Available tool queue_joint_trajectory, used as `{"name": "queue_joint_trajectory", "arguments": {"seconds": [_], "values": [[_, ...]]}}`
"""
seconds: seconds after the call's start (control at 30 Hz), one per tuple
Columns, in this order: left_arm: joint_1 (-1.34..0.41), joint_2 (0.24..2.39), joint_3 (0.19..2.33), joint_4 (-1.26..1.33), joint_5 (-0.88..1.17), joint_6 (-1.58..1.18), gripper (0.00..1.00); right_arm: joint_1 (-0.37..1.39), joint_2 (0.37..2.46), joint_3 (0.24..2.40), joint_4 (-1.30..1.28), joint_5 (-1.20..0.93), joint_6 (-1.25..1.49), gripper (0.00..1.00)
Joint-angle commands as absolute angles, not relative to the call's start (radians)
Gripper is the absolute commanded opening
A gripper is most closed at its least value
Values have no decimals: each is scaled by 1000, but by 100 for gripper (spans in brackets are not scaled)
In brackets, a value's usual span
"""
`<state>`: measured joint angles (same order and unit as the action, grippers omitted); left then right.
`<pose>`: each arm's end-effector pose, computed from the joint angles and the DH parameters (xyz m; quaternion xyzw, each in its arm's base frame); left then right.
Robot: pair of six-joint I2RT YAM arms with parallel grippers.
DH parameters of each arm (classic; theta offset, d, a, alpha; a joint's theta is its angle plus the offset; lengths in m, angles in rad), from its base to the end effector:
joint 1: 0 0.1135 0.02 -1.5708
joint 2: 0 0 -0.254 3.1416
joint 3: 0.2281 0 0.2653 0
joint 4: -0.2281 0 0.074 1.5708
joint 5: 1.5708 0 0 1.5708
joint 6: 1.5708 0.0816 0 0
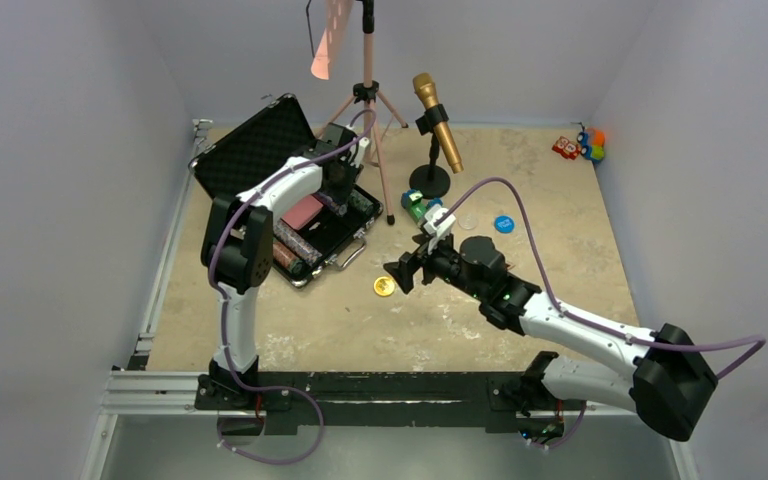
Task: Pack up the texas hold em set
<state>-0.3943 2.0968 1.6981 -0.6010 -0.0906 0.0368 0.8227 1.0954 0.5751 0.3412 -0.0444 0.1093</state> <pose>0.4579 -0.1825 0.1575 0.1926 0.9391 -0.0073 0.2846 0.2088 0.2303 0.2352 -0.2813 0.7141 0.3032 0.5649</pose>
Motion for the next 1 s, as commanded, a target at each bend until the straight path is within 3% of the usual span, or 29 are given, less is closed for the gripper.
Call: {"name": "queue_joint_trajectory", "arguments": {"seconds": [0.0,0.4,0.67,0.8,0.97], "values": [[-393,2041,1709,-581,-108,20,45,797,1056,553,416,-43,138,99],[-391,1788,1585,-580,-163,-83,79,658,1061,559,364,12,273,99],[-363,1454,1373,-685,-128,-187,87,516,1076,620,200,78,364,96],[-345,1257,1273,-730,-82,-202,90,509,1109,687,72,184,337,93],[-303,1090,1146,-750,-105,-195,96,516,1177,737,-11,156,326,86]]}}
